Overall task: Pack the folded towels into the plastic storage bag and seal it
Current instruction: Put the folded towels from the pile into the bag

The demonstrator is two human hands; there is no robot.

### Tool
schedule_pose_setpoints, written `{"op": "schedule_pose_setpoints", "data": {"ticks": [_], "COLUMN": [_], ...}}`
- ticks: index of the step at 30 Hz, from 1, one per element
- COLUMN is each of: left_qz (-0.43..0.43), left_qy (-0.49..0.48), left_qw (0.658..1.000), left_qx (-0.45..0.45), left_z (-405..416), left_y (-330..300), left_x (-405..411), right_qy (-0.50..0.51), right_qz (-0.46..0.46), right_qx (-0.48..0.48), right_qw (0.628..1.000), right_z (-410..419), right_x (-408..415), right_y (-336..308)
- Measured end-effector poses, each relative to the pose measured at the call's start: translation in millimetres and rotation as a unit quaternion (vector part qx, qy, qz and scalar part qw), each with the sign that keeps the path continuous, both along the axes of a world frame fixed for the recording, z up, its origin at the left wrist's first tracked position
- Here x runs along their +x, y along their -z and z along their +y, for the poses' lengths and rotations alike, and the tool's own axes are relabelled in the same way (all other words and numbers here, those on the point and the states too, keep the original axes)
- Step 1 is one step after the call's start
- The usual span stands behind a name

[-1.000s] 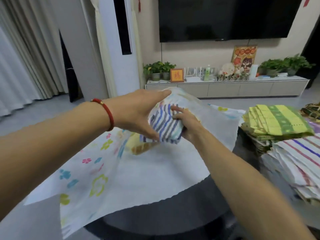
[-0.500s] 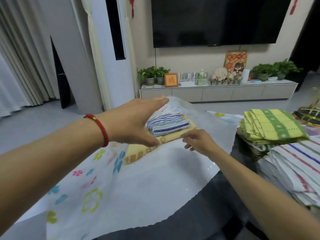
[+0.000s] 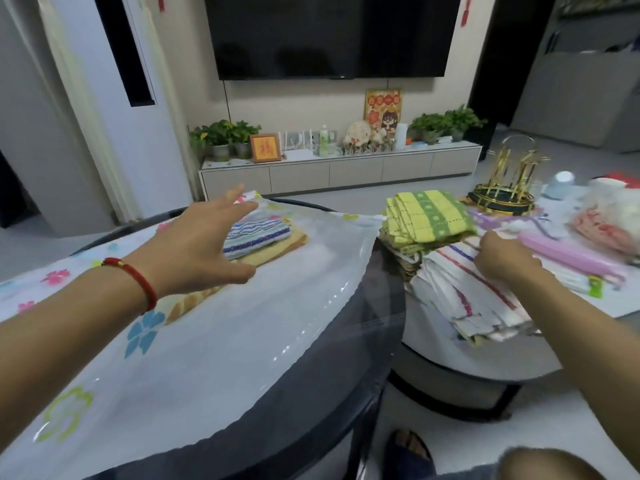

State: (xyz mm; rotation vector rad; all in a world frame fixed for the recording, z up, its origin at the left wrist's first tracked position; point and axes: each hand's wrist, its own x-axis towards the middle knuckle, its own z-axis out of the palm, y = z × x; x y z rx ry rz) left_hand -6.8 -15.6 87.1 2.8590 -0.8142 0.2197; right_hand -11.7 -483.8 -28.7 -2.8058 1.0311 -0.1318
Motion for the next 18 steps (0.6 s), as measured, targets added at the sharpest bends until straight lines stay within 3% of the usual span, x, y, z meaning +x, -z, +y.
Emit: {"op": "schedule_pose_setpoints", "data": {"ticks": [5,8,11,14,16,18], "left_qz": [0.005,-0.004,0.010,0.045,0.069,0.078], "left_qy": [-0.005,-0.017,-0.055,-0.104,-0.125,-0.123], "left_qw": [1.000,1.000,0.998,0.991,0.984,0.984], "left_qx": [-0.006,-0.001,0.019,0.071,0.104,0.102], "left_z": [-3,4,16,28,37,45], "left_y": [6,9,18,31,35,33], "left_x": [-6,-14,-25,-39,-48,-51], "right_qy": [-0.013,-0.089,-0.147,-0.160,-0.163,-0.206], "right_qz": [-0.007,-0.023,-0.006,0.017,0.046,0.075], "right_qx": [0.029,-0.001,0.034,0.215,0.368,0.424], "right_qw": [0.999,0.996,0.989,0.963,0.914,0.879], "right_z": [-27,-24,-17,1,29,63], "right_x": [-18,-28,-38,-54,-70,-81], "right_y": [1,-12,-34,-65,-86,-98]}}
